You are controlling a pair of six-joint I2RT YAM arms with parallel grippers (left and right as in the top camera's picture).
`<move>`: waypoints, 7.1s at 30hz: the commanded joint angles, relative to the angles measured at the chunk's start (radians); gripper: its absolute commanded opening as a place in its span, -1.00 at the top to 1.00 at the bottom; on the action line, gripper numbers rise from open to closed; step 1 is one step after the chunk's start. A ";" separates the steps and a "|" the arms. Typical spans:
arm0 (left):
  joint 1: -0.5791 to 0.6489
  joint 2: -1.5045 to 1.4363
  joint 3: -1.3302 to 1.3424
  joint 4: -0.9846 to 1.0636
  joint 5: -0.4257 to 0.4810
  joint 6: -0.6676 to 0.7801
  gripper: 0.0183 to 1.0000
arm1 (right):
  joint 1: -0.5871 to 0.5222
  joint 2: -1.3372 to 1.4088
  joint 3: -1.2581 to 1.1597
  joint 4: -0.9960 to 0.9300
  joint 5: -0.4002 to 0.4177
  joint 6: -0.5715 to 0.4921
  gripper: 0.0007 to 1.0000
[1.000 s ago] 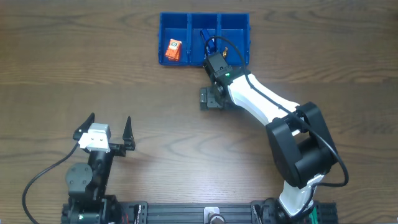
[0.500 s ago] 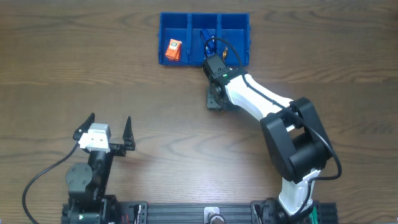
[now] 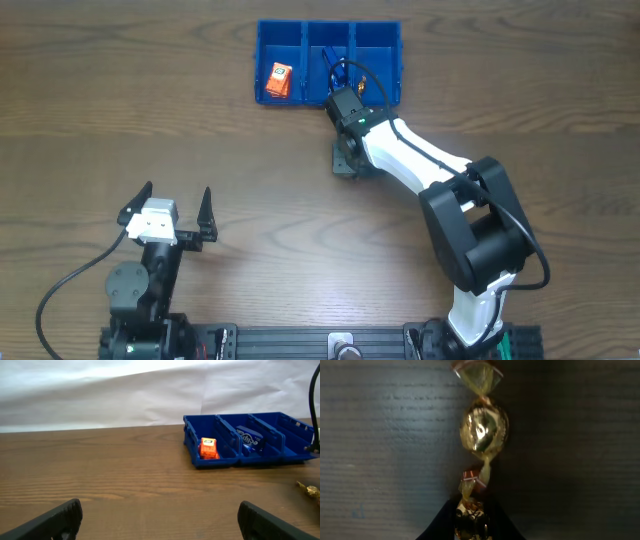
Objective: Sort Candies Into Trays
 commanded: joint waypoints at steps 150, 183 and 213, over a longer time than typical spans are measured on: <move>0.004 -0.006 -0.019 -0.033 0.025 0.003 -1.00 | -0.175 -0.017 0.183 0.448 0.280 -0.218 0.91; 0.004 -0.006 -0.019 -0.033 0.025 0.003 -1.00 | -0.402 -0.699 -0.003 0.169 0.269 -0.409 -1.00; 0.004 -0.006 -0.019 -0.034 0.025 0.003 -1.00 | -0.428 -1.835 -1.057 0.590 0.093 -0.409 -1.00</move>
